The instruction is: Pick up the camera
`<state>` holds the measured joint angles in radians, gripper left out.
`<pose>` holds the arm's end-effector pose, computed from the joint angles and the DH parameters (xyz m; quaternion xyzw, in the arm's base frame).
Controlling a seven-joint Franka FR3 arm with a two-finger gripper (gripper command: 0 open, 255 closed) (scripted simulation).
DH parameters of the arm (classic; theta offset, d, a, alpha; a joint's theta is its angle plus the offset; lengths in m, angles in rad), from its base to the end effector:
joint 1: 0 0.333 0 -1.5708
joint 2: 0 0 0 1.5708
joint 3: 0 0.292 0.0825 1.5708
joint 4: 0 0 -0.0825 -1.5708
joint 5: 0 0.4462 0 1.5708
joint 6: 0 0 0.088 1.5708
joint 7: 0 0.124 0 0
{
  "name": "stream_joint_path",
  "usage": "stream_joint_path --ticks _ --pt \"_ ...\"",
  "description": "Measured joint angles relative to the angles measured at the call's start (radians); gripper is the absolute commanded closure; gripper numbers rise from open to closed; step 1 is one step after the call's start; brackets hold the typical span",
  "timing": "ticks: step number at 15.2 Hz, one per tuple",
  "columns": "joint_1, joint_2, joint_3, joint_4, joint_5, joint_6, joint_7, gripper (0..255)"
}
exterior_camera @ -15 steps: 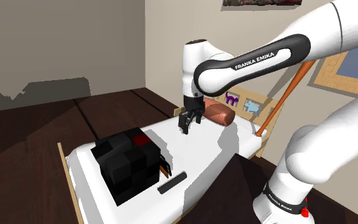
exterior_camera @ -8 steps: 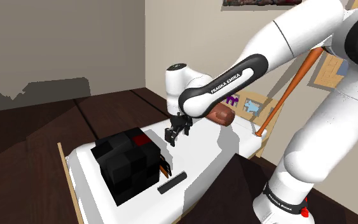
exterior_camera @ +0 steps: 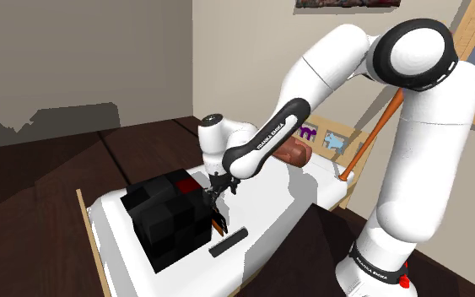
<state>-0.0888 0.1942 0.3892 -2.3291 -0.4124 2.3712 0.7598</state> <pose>0.5115 0.1583 0.1604 0.9908 -0.0720 -0.0049 0.1142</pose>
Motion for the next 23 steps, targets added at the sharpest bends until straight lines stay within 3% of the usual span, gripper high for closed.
stream_joint_path --ticks 4,11,12,14,16,20,23 --pt "0.043 0.152 -0.045 0.091 -0.118 0.018 0.121 0" --pt "0.066 0.168 -0.053 0.104 -0.193 -0.01 0.187 0" --pt "0.07 0.172 -0.051 0.113 -0.201 -0.022 0.195 255" --pt "0.069 0.182 -0.026 0.134 -0.208 -0.05 0.196 255" --pt "0.065 0.19 -0.012 0.135 -0.208 -0.019 0.196 255" --pt "0.085 0.198 -0.04 0.133 -0.212 -0.012 0.225 255" --pt "0.069 0.195 -0.032 0.124 -0.204 0.005 0.212 255"
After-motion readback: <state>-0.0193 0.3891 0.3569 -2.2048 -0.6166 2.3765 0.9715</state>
